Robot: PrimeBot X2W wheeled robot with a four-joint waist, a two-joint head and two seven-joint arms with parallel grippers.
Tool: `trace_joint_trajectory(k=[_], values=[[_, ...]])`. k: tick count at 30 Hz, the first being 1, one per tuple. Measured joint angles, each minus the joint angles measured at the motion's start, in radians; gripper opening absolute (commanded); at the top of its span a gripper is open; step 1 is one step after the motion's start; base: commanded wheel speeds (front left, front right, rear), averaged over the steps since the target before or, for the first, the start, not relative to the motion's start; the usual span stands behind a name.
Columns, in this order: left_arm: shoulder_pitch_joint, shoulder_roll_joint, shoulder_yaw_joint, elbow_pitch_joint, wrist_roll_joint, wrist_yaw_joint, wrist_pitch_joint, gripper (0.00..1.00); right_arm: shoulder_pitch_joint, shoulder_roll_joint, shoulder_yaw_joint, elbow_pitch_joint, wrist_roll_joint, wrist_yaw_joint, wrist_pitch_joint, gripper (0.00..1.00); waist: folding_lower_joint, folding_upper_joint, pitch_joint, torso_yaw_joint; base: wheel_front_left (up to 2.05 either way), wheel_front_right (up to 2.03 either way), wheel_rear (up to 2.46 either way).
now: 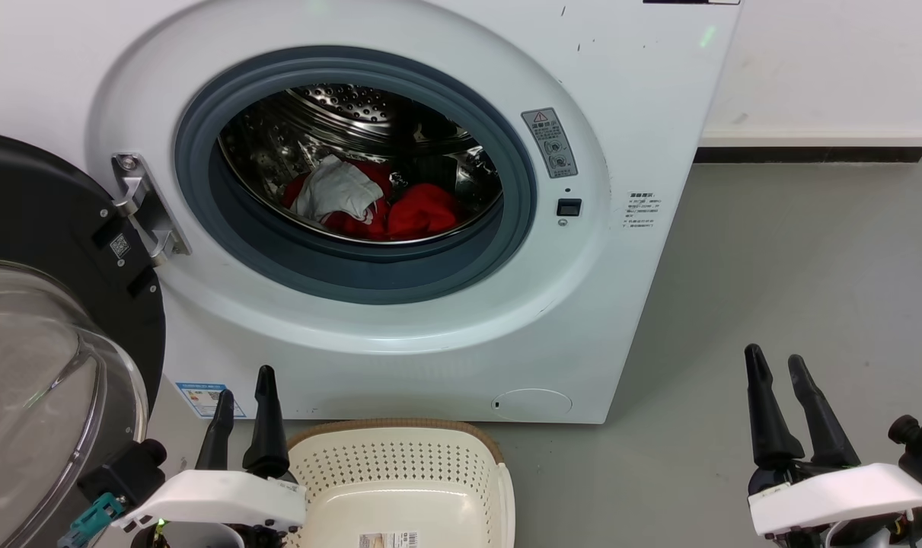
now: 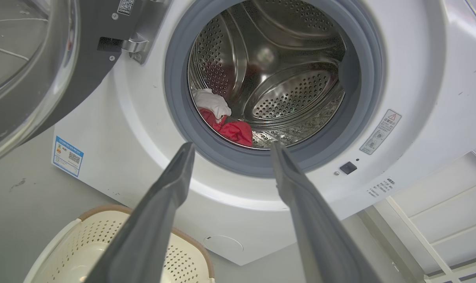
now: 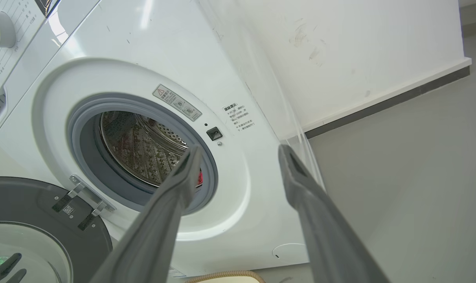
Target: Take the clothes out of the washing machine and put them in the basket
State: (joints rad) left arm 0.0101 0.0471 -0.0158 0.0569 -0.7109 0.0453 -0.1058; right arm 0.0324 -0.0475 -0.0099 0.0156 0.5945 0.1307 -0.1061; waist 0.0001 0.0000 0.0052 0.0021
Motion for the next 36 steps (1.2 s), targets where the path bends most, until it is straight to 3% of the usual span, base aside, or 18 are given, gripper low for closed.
trace_joint_trajectory(k=[36], values=[[0.046,0.001,-0.04,-0.046,0.371,0.044,-0.091,1.0,0.052,0.0,0.025,-0.085,-0.395,0.0,-0.091,1.0,0.0,0.0,0.002,0.004,0.0,0.0,0.0]])
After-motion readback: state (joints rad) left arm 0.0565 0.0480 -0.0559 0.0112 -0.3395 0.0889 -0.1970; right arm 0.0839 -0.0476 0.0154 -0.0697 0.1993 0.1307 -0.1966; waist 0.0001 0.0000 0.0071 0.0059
